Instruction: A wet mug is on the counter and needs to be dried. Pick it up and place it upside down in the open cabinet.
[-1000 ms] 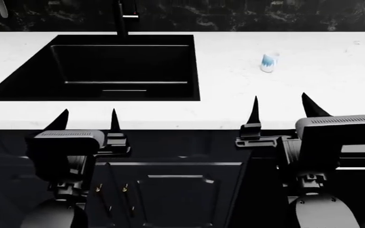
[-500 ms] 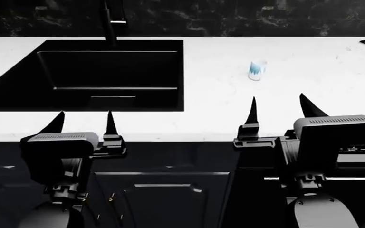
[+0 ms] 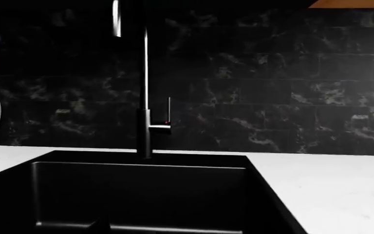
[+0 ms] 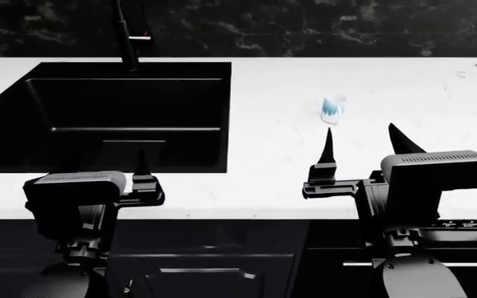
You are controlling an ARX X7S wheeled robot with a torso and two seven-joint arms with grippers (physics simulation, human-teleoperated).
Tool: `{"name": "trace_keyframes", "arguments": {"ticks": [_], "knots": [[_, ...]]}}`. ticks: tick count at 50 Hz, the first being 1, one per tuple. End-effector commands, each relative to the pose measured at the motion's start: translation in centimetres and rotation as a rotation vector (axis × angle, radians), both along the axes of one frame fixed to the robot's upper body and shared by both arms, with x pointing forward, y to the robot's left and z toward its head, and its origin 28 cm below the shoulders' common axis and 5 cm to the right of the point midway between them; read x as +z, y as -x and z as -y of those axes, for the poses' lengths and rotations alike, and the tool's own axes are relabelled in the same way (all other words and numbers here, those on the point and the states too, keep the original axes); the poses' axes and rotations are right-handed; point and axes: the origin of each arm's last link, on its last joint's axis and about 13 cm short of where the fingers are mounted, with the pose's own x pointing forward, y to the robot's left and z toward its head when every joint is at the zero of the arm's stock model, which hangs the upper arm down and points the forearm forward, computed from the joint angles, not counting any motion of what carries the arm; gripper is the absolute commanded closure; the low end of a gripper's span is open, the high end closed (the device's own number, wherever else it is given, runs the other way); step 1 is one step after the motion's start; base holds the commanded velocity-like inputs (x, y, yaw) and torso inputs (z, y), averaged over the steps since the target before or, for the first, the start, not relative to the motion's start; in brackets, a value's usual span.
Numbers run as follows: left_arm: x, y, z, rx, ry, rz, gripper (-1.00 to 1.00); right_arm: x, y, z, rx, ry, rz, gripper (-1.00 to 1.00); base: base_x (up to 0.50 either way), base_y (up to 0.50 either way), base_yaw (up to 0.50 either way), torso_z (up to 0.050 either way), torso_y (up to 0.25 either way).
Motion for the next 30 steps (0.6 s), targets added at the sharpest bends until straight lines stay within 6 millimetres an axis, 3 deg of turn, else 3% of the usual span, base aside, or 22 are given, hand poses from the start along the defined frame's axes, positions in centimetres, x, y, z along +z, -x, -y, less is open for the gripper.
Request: {"name": "trace_keyframes", "arguments": {"ticks": [1, 30], "knots": [[0.4, -0.1, 0.0, 0.007, -0.008, 0.004, -1.0, 0.2, 0.0, -0.1, 0.015, 0.011, -0.01, -1.0, 0.24, -0.07, 0.0, 0.0, 0.0], [1.2, 0.0, -0.4, 0.023, -0.016, 0.023, -1.0, 1.7, 0.3, 0.2, 0.015, 0.017, 0.007, -1.0, 0.25, -0.04, 0.0, 0.0, 0.0]]}}
